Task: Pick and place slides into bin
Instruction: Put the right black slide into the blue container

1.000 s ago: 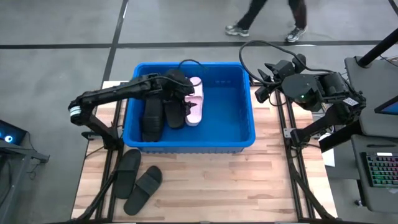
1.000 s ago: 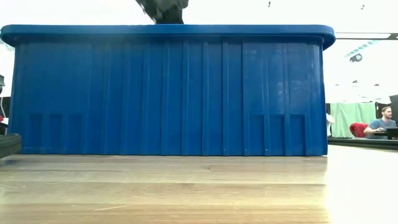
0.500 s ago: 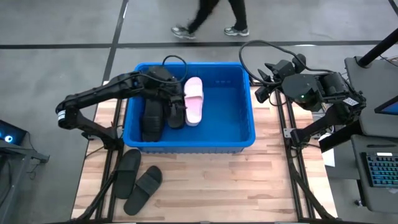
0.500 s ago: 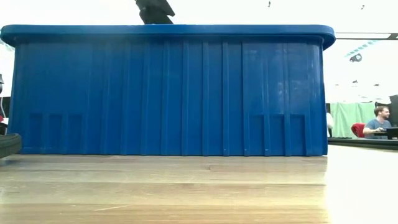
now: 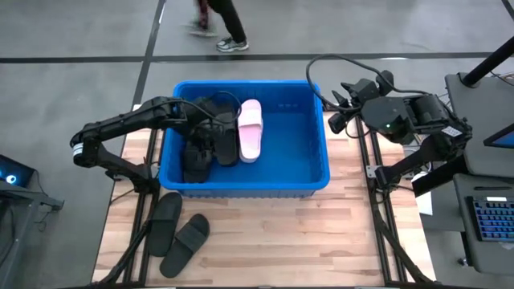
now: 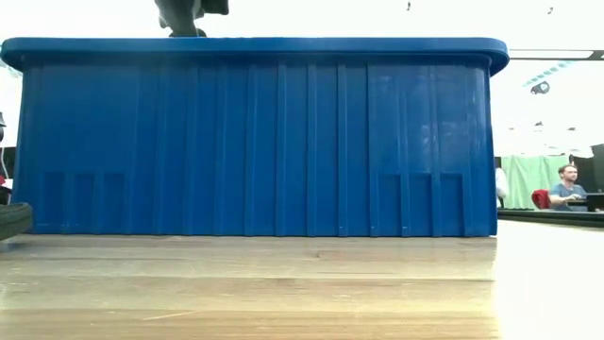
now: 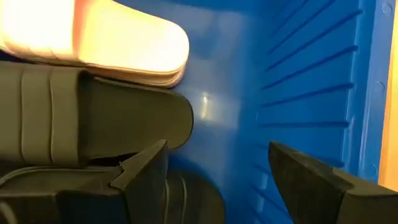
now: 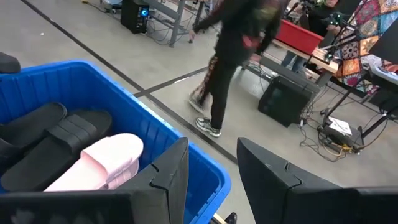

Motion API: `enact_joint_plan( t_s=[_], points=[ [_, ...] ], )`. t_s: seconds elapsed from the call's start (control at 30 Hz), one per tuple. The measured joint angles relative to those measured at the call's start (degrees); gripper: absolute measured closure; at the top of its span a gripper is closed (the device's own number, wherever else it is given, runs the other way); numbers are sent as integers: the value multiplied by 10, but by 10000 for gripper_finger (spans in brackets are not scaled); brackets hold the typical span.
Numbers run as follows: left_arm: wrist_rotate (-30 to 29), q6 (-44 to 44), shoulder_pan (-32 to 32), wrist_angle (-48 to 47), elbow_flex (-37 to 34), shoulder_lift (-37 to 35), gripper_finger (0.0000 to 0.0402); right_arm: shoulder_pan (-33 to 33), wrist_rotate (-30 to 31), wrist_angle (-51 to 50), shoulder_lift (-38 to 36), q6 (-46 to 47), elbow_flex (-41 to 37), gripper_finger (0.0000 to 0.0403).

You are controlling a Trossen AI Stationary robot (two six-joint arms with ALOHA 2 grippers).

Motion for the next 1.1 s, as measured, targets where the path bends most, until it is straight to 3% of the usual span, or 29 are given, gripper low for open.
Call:
enact_joint_plan(
  t_s=[0.1, 0.43, 0.83, 1.1],
  points=[
    [18, -5, 0, -1, 0, -1, 140, 0, 0, 0, 0, 1, -7, 275],
    [190, -11, -14, 39, 0, 2, 140, -4, 0, 0, 0, 26, -31, 275],
    [259, -118, -110, 39, 0, -1, 142, -20, 0, 0, 0, -16, -31, 275],
    [258, -300, -181, 53, 0, 0, 142, -55, 0, 0, -15, -54, -31, 275]
  ],
)
